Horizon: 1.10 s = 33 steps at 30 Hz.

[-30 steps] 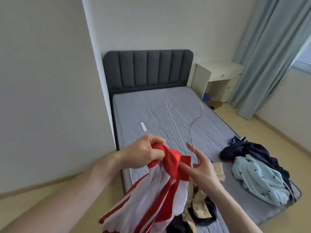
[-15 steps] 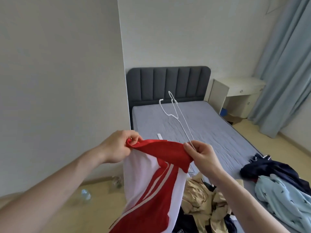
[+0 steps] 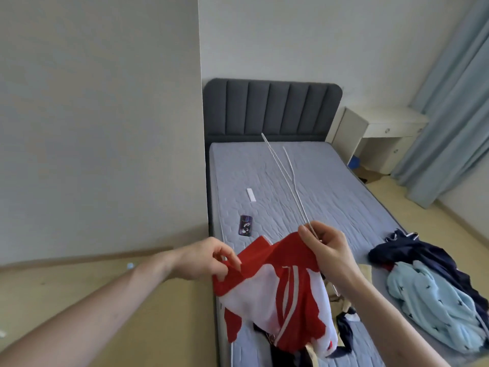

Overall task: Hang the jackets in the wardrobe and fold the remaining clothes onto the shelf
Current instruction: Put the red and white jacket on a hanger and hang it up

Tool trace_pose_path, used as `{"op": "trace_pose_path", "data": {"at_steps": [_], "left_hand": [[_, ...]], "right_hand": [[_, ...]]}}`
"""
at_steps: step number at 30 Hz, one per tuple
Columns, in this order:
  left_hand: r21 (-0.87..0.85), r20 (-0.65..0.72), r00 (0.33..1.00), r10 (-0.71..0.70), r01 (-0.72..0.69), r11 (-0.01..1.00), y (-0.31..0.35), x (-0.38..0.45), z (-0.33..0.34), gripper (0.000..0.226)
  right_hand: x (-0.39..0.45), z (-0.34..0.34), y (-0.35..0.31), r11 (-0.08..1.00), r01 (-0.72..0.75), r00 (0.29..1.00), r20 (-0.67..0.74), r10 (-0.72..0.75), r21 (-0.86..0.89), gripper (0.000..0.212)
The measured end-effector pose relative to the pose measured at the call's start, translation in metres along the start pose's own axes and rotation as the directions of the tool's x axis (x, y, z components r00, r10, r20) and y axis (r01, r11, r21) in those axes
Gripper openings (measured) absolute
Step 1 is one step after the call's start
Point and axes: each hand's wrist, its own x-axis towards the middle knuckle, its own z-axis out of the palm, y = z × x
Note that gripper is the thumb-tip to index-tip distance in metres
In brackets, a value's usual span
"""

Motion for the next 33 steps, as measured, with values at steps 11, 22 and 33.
{"op": "trace_pose_path", "data": {"at_steps": [11,22,33], "left_hand": [[0.073,-0.151,0.960,-0.237,0.250,0.966,-0.046,0.075,0.121,0.062],[-0.145,-0.193,0.980,0.038,-0.066,0.987,-0.021,0.050,0.135,0.033],[-0.298,-0.386,0.896,0.218,-0.345,0.890,-0.006,0.022,0.138,0.026]], "right_hand": [[-0.065,-0.009,0.060,0.975,-0.212,0.976,-0.044,0.215,0.063,0.051],[-0.101,-0.032,0.090,0.932,-0.299,0.931,-0.278,0.236,-0.207,0.051],[-0.063,-0.005,0.070,0.901,-0.360,0.926,-0.213,0.312,-0.242,0.036]]}}
